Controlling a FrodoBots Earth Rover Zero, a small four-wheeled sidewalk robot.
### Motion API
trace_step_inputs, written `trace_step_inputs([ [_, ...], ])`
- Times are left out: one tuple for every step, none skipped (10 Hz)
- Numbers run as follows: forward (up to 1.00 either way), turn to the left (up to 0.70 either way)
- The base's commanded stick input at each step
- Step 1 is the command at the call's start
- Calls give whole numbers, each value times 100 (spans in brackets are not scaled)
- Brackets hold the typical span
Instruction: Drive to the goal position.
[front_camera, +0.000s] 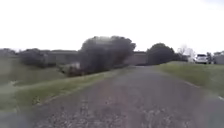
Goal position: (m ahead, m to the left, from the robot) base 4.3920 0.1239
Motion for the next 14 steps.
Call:
trace_step_inputs([
  [100, 27],
  [100, 27],
  [100, 27],
  [100, 18],
  [100, 1],
  [100, 0],
  [100, 0],
  [100, 0],
  [100, 0],
  [100, 0],
  [100, 0],
  [100, 0],
  [100, 0],
  [100, 0],
])
